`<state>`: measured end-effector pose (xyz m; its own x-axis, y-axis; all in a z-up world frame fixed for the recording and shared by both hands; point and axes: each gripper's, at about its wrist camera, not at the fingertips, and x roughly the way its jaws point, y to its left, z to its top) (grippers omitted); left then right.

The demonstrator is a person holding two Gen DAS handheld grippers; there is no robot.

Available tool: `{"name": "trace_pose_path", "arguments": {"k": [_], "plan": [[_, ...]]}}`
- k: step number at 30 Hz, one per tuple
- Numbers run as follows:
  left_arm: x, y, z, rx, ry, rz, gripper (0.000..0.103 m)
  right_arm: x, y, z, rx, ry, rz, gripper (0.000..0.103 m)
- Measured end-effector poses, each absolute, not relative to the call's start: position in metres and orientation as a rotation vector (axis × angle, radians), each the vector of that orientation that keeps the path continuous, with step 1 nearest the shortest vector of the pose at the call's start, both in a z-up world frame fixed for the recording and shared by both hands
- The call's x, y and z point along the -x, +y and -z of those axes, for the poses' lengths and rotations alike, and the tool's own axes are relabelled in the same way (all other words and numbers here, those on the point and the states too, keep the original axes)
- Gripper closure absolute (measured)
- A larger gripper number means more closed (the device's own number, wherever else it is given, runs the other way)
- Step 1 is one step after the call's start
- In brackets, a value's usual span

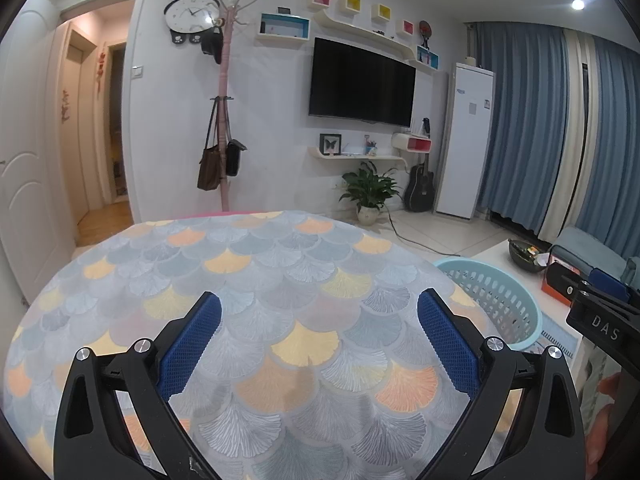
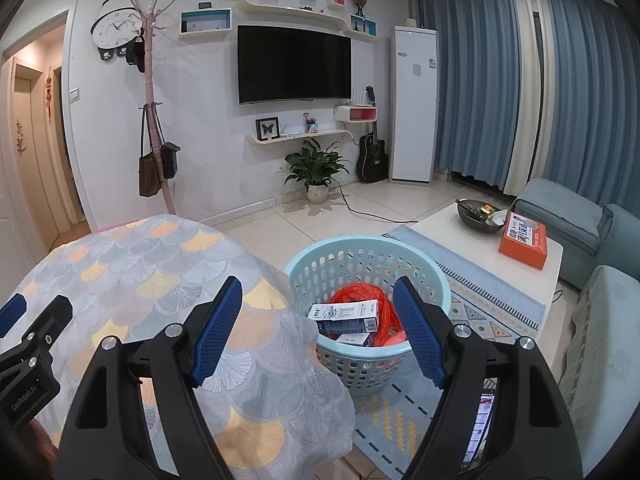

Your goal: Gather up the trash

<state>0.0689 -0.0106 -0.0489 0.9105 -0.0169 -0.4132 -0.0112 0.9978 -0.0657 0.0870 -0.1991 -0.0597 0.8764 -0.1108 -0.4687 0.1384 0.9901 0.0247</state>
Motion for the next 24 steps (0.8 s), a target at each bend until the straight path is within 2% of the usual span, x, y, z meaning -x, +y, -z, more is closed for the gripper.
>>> {"name": "trace_pose_path", "arguments": {"k": [24], "plan": [[-0.0661,-0.0131,0.0502,0.064,0.421,-0.004,0.008,-0.0887,-0.1994,0.0646,-0.071,0.5,0.127,0.029]]}}
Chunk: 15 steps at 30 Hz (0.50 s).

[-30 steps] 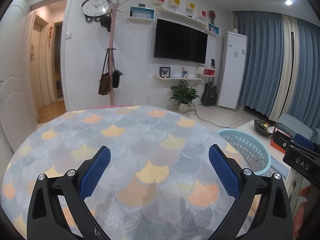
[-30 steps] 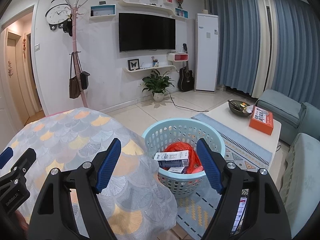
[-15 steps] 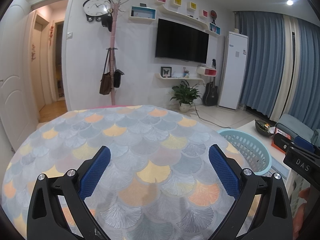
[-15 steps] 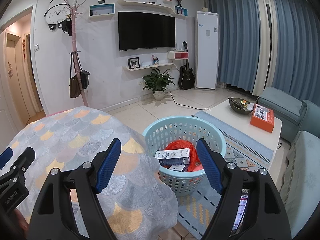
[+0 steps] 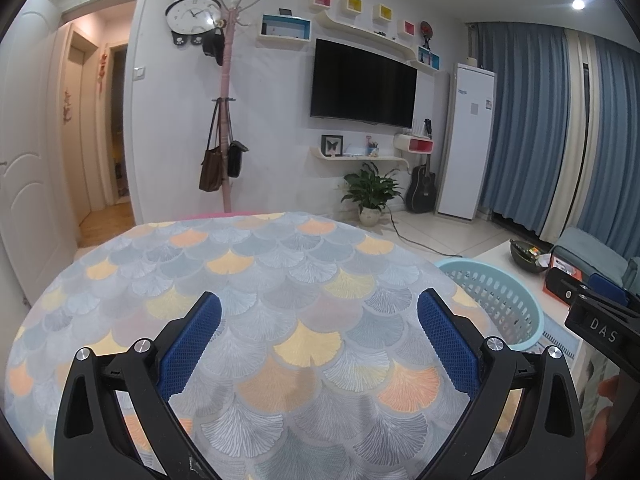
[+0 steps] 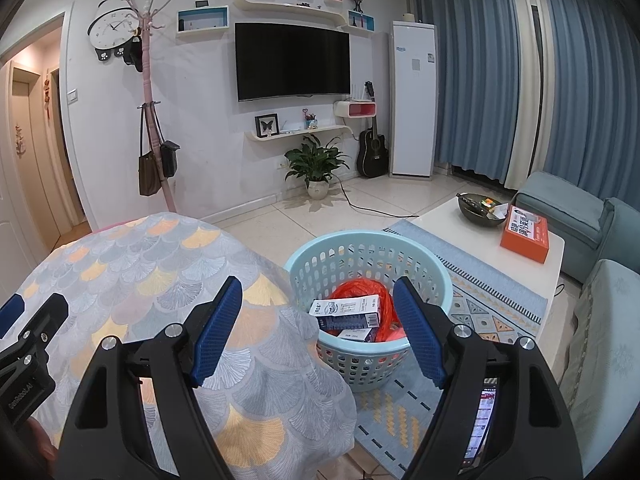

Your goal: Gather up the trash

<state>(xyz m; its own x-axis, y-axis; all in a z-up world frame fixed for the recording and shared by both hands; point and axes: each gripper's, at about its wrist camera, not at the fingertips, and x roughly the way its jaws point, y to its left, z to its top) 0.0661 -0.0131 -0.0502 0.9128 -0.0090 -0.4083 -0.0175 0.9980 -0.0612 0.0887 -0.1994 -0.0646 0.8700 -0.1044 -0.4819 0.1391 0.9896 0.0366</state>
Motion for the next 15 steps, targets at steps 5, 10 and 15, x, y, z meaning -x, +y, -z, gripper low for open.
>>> {"name": "trace_pose_path", "arguments": {"k": [5,10,15], "plan": [[-0.0645,-0.0145,0.0494,0.065,0.42,-0.007,0.008,-0.0889,-0.1996,0.0645,-0.072,0.501,0.128,0.029],[-0.0629,-0.0158,0.0488,0.065,0.418,-0.008,0.008,-0.091,-0.2009,0.0652,-0.076,0.508,0.128,0.029],[-0.0624,-0.0166,0.0479,0.064,0.417,-0.01,0.008,-0.0909,-0.2011,0.0656,-0.074,0.506,0.128,0.029]]}}
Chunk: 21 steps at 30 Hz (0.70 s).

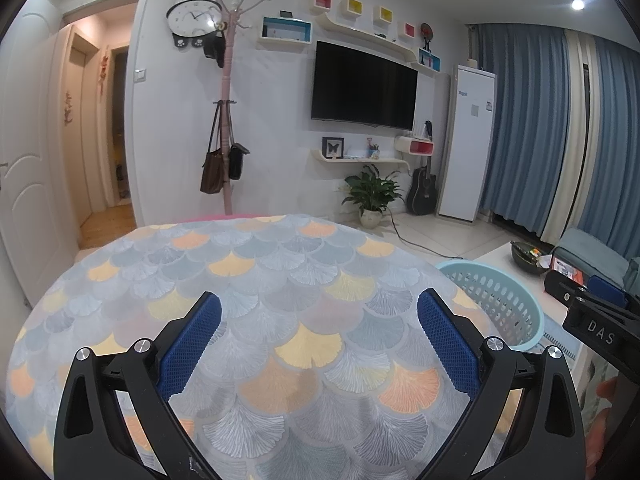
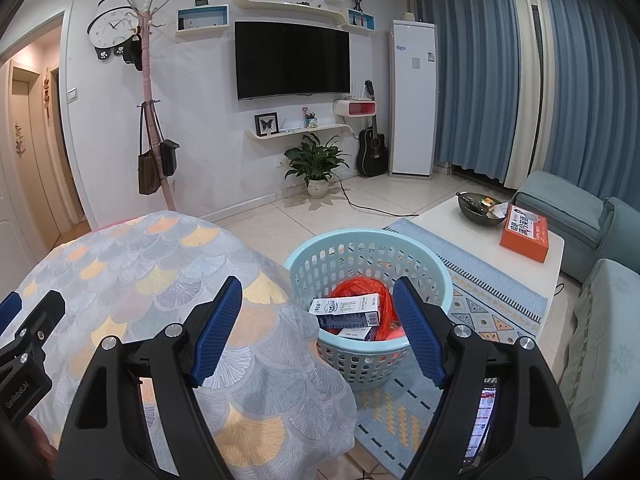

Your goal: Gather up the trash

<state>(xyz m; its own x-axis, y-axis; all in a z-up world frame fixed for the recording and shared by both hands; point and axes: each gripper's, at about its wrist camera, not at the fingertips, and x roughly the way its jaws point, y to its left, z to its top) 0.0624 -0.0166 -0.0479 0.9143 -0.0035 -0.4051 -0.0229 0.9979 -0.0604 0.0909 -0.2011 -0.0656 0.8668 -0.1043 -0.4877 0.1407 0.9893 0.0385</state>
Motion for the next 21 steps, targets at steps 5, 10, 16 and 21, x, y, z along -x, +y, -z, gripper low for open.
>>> {"name": "trace_pose_path", "arguments": {"k": [5,10,16,21], "plan": [[-0.061,-0.017,0.047,0.063,0.411,-0.015,0.008,-0.091,-0.202,0.065,-0.075,0.508,0.128,0.029],[-0.06,-0.021,0.042,0.052,0.418,-0.017,0.008,-0.089,-0.2,0.063,-0.08,0.503,0.128,0.029],[-0.05,-0.022,0.029,0.038,0.412,-0.03,0.008,-0.083,-0.192,0.057,-0.079,0.503,0.129,0.029],[-0.041,-0.019,0.018,0.01,0.385,-0.068,0.008,-0.071,-0.186,0.048,-0.09,0.488,0.112,0.029]]}}
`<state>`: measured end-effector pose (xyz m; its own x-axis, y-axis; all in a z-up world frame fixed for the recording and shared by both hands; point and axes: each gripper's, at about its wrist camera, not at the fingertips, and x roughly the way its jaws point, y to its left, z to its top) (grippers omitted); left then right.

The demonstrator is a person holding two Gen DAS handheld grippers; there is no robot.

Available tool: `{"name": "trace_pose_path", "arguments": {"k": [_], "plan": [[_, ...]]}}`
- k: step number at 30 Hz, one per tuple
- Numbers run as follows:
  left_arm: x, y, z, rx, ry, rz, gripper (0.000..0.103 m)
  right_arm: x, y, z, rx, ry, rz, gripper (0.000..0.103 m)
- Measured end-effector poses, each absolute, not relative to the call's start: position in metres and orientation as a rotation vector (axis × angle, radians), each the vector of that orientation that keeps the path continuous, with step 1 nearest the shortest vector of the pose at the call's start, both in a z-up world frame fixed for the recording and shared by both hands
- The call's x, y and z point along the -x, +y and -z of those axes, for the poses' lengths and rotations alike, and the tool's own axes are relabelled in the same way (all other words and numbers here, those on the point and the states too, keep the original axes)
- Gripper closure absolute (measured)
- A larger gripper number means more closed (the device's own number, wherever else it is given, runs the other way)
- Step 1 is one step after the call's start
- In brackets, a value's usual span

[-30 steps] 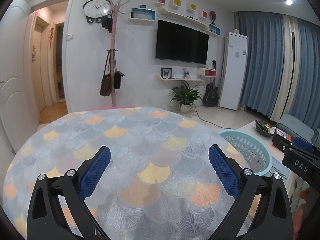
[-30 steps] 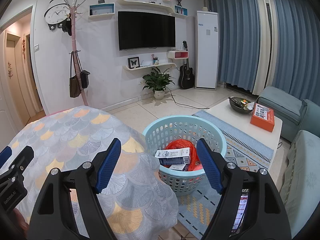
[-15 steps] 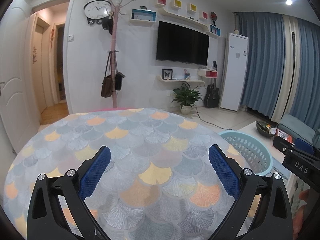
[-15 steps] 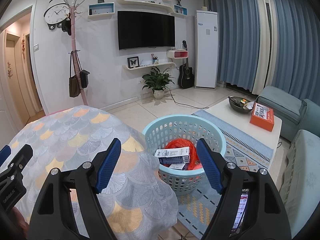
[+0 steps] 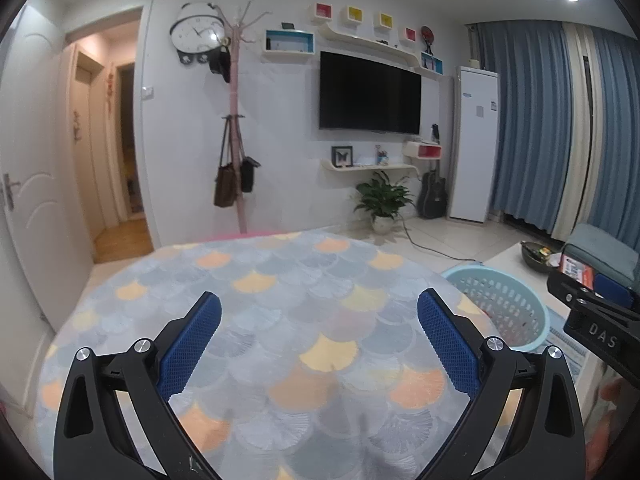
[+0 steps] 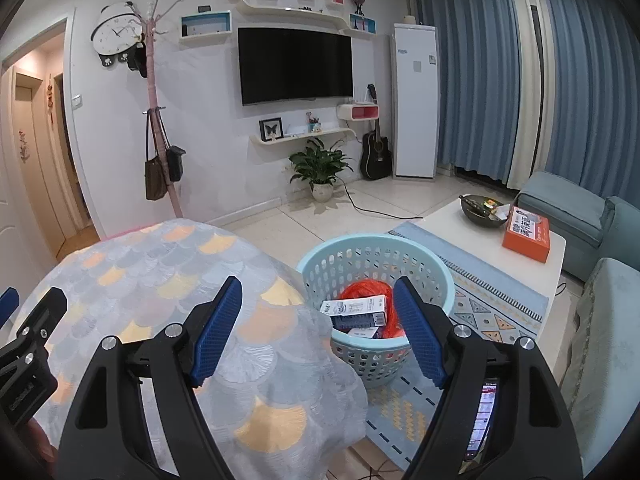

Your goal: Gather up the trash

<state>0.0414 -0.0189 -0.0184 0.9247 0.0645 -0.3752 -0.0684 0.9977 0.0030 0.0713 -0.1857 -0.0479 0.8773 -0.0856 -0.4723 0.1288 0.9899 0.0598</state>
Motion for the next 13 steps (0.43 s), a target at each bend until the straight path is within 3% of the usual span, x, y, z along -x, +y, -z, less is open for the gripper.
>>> {"name": "trace_pose_path", "arguments": {"k": [13], "plan": [[-0.031,-0.001,-0.001,0.031,0.362,-0.134,0.007,-0.063,-0.161,0.02,-0.062,0.434,0.047,0.029]]}}
